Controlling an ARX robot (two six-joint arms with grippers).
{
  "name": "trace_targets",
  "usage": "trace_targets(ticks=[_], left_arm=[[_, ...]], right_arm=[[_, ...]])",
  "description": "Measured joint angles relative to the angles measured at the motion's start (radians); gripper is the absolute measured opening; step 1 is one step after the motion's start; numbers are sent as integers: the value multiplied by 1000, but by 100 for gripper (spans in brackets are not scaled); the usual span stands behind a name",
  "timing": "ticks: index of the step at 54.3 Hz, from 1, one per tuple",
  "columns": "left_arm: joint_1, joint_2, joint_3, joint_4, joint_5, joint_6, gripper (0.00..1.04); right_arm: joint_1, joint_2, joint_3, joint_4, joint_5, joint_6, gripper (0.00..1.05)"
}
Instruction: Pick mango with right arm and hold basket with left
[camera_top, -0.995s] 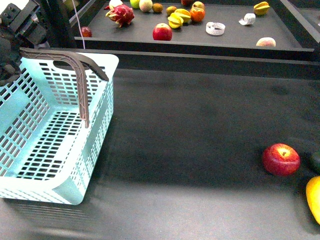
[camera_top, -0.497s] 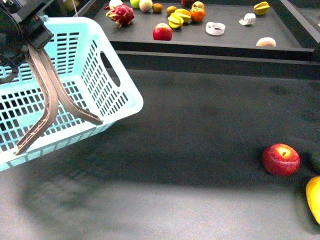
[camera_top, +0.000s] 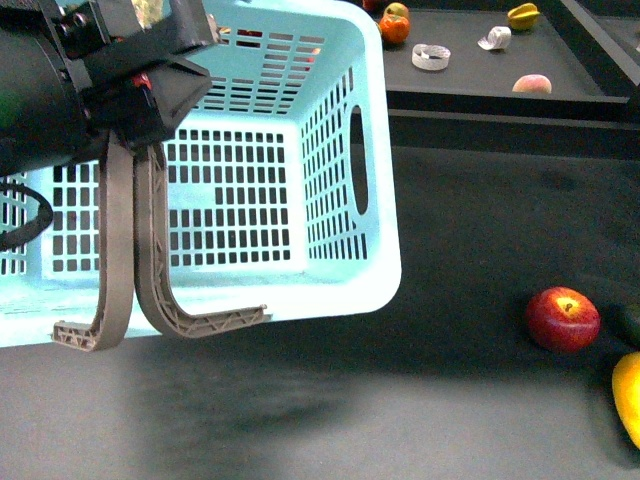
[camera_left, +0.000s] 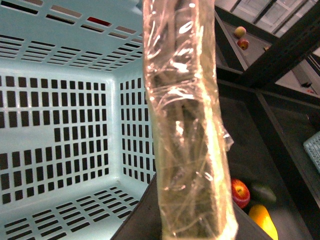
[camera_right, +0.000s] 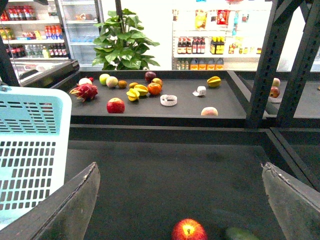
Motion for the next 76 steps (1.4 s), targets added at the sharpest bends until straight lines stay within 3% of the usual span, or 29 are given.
trace_targets(ticks=[29,76], left_arm=[[-143,-5,-23,60,-49,-34,9],[-158,-11,-23,55,-77,-44,9]], right_arm=[[0,0,0,0,0,0,97],[0,0,0,0,1,0,97]])
